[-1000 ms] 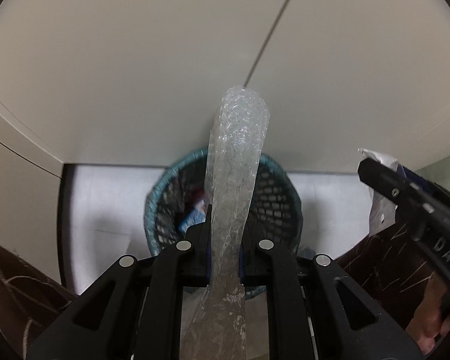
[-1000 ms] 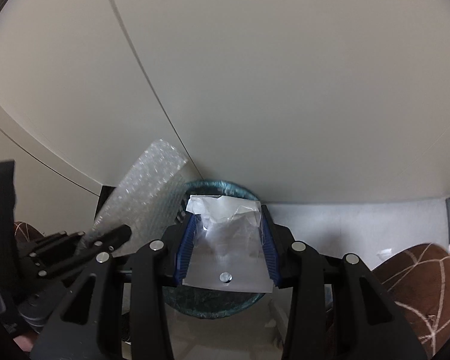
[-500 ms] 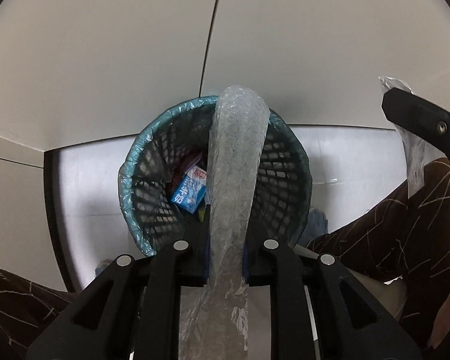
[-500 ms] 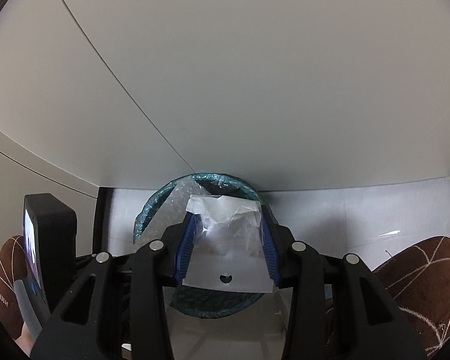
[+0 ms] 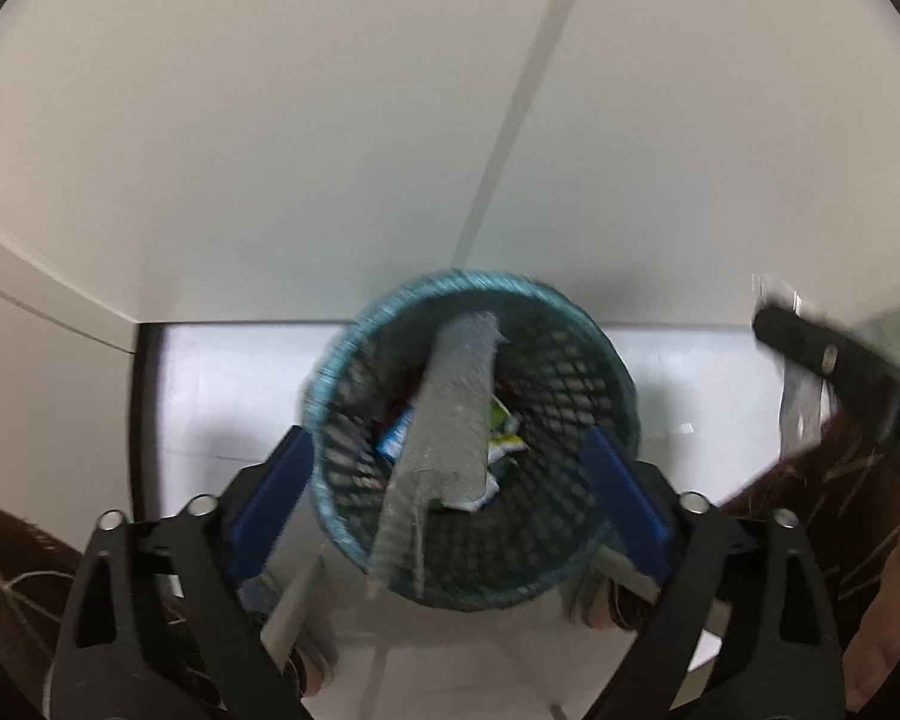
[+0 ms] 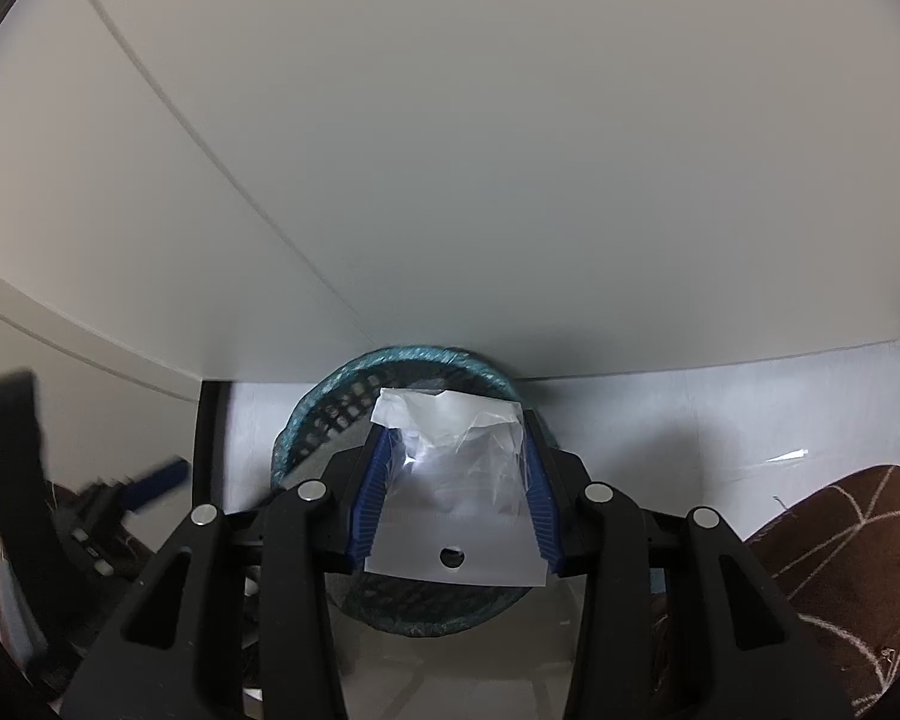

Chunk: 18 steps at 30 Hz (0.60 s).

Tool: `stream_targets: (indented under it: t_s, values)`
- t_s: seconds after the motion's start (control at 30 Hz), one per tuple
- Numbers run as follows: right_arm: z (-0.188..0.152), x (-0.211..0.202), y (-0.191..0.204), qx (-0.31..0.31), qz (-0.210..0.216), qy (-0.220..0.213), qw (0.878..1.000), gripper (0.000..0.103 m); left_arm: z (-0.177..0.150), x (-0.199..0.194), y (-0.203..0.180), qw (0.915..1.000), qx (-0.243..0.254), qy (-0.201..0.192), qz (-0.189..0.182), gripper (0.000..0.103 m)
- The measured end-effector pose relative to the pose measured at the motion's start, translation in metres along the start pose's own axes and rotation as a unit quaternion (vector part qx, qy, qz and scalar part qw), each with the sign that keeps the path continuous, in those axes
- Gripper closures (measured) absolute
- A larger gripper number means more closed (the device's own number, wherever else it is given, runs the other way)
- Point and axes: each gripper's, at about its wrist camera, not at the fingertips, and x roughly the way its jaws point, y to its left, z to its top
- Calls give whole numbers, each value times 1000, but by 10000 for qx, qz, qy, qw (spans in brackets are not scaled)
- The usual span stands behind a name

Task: Collect trash
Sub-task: 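Open the left tool dropping the bubble wrap while the right tool drops the packet into the bin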

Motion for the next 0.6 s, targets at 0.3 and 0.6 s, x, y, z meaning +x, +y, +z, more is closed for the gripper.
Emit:
stream_targets:
  t_s: [0.3, 0.6]
  values:
    - [-2, 28, 28, -572, 188, 493, 9970, 60, 10, -29, 30, 9988, -315, -258, 279, 6]
    - [-5, 33, 33, -717, 166, 579, 9956, 44, 12, -26, 41, 9985, -486, -151, 216, 6]
